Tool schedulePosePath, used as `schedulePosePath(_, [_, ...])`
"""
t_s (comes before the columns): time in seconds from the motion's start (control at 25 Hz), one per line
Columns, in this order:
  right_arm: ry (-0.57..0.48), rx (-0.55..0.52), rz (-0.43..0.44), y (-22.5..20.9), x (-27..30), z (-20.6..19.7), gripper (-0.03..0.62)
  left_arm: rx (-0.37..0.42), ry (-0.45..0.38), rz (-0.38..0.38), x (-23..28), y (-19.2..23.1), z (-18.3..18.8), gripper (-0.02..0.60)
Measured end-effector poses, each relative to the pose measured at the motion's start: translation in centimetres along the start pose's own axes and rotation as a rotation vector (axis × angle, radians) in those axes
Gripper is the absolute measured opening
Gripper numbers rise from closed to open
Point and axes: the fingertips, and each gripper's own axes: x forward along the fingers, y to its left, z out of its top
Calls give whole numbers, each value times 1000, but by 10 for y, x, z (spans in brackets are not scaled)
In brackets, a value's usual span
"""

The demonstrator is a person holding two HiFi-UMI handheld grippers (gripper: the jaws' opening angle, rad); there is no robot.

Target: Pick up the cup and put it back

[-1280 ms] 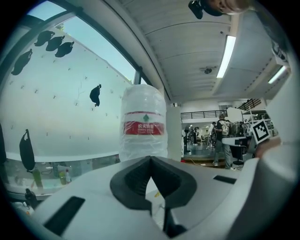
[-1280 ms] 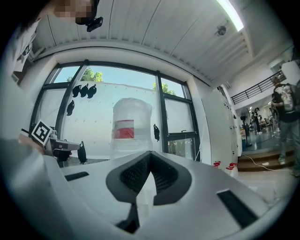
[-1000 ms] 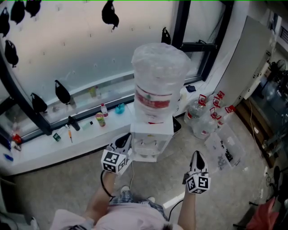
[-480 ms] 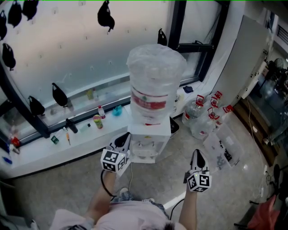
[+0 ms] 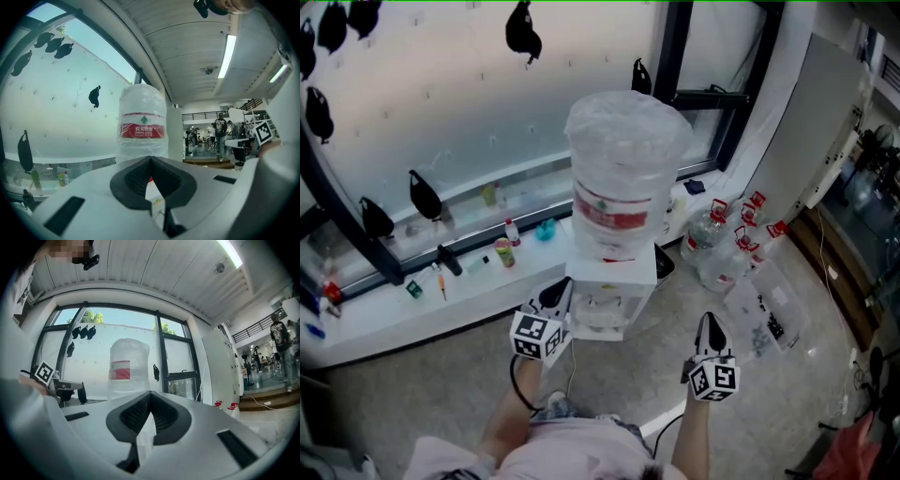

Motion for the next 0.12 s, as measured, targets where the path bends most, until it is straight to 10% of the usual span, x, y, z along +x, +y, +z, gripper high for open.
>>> schedulePosePath(0.12, [3,1,9,1,2,0,15,-2,1,-2,2,-3,0,25])
